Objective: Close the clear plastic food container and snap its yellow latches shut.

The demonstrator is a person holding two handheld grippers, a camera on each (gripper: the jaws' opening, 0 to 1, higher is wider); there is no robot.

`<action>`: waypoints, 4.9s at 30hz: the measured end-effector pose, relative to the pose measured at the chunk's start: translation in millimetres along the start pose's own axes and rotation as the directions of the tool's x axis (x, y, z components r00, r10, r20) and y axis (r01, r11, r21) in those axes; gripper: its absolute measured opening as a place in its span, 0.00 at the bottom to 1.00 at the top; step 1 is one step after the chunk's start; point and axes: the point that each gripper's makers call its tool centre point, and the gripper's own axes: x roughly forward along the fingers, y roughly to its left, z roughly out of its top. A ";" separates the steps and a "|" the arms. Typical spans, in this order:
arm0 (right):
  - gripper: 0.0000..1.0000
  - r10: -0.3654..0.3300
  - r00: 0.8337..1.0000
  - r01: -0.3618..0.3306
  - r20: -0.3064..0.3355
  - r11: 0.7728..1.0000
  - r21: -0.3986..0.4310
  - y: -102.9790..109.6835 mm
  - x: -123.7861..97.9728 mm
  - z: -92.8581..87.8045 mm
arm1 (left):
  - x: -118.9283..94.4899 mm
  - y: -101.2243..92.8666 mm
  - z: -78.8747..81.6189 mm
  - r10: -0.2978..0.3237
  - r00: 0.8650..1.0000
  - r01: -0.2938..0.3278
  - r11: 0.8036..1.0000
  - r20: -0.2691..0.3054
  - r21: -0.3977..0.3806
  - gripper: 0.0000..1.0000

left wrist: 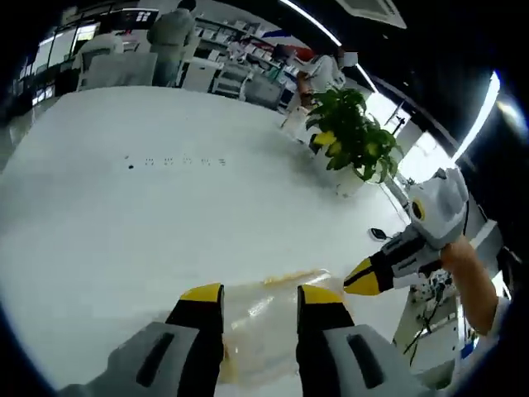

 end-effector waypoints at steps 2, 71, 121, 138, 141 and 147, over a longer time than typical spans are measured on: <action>0.00 0.050 0.997 -0.048 0.052 0.998 -0.031 8.6 -1.5 12.7 | -0.1 -15.1 -3.1 -0.034 0.999 0.034 0.988 -0.002 0.152 0.11; 0.38 0.122 0.958 -0.242 -0.260 0.831 -0.500 24.3 55.4 42.5 | 19.4 -63.3 -101.7 -0.013 0.968 0.244 0.277 -0.251 0.929 0.22; 0.31 0.131 0.905 -0.337 -0.405 0.803 -0.491 25.4 63.0 27.3 | 24.0 -56.8 -98.0 0.035 0.984 0.152 0.353 -0.175 0.923 0.13; 0.34 0.052 0.934 -0.262 -0.354 0.773 -0.578 27.1 60.2 31.4 | 22.8 -58.8 -96.8 0.016 0.991 0.115 0.391 -0.132 0.913 0.16; 0.33 0.043 0.940 -0.248 -0.338 0.764 -0.595 28.3 59.4 31.6 | 24.1 -53.9 -95.8 0.056 0.991 0.096 0.331 -0.121 0.939 0.20; 0.38 -0.041 0.965 -0.144 -0.257 0.739 -0.658 18.6 54.7 37.4 | 15.0 -56.5 -101.3 0.035 0.992 0.102 0.365 -0.123 0.925 0.31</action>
